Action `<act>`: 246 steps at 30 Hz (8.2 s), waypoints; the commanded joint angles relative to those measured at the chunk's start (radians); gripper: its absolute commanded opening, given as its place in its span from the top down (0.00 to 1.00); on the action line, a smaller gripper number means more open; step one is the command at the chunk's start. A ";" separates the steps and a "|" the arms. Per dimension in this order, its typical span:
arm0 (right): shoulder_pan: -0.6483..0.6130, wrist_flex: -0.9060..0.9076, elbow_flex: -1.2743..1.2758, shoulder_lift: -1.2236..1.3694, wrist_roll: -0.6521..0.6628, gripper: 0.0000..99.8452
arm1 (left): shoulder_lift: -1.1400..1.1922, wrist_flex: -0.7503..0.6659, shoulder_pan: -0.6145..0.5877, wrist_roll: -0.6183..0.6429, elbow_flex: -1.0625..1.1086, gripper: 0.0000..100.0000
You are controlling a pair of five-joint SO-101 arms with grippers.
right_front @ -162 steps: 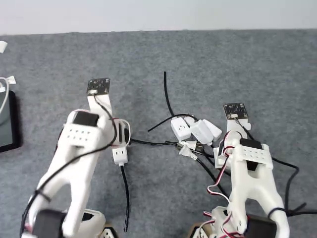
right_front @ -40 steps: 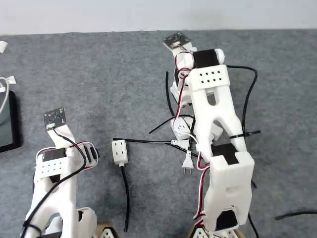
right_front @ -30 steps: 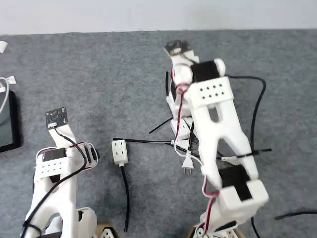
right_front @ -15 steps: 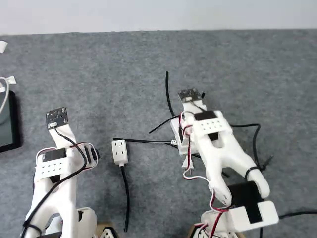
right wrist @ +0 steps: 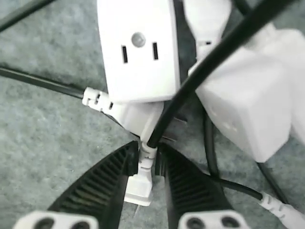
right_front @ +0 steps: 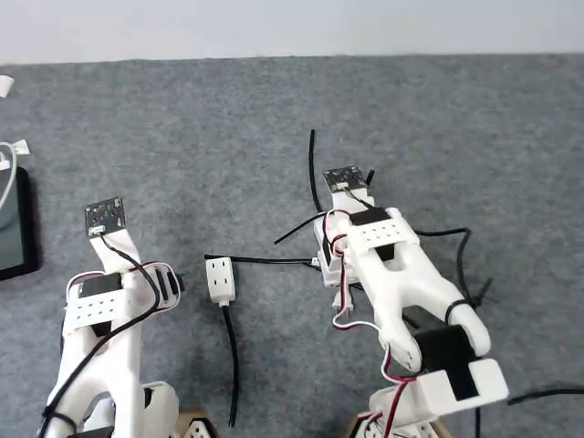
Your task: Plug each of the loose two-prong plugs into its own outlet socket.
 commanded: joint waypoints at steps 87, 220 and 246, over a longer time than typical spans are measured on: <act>-0.463 0.156 -0.284 -0.323 0.281 0.99 | -0.334 -0.124 0.313 -0.672 0.166 0.99; -0.679 -0.128 -0.433 0.255 -0.072 0.98 | 0.126 -0.163 -0.201 -0.192 -0.257 0.97; -0.763 -0.091 -0.439 0.251 -0.074 1.00 | 0.126 -0.183 -0.227 -0.189 -0.257 0.97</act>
